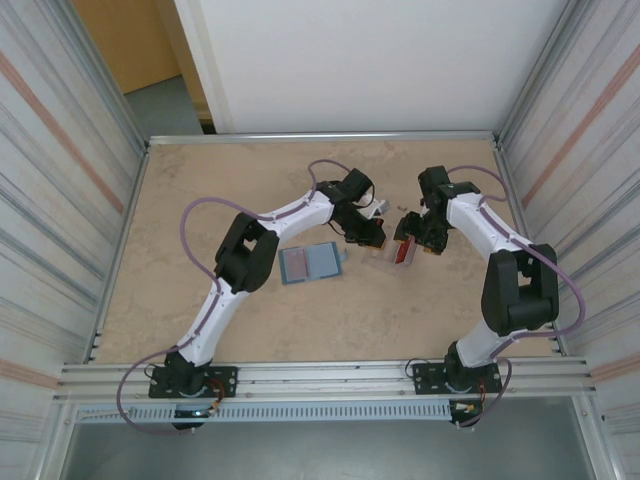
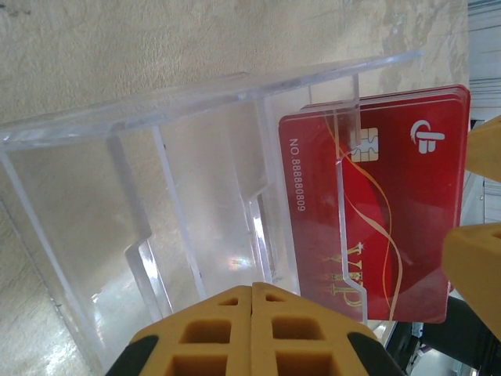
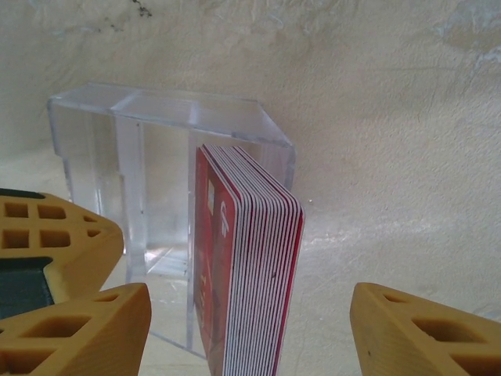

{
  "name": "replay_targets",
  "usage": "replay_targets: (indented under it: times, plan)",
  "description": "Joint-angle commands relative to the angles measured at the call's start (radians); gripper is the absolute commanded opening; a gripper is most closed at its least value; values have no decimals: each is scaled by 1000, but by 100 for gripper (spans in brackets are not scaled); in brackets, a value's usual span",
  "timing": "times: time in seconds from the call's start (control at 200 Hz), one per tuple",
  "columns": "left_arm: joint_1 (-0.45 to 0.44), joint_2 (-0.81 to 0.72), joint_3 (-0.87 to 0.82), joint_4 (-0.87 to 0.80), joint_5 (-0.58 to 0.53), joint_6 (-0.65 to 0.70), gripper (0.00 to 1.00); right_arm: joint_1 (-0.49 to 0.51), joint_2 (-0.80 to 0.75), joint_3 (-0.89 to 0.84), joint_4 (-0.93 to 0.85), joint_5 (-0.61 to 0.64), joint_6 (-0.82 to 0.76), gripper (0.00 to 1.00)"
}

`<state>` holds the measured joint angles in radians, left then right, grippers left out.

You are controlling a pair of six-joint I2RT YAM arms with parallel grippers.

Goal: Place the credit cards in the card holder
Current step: Pick up the credit card from the storage box.

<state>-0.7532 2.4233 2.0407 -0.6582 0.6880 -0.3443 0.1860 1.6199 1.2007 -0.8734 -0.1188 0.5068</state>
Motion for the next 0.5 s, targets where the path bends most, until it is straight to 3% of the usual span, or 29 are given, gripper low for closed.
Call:
replay_targets:
  times: [0.0,0.496]
  plan:
    - [2,33,-9,-32,-10,4,0,8,14,27,-39,35,-28,66]
    - [2,51,-37,-34,-15,-12,0,16,41,7,-43,50,-30,64]
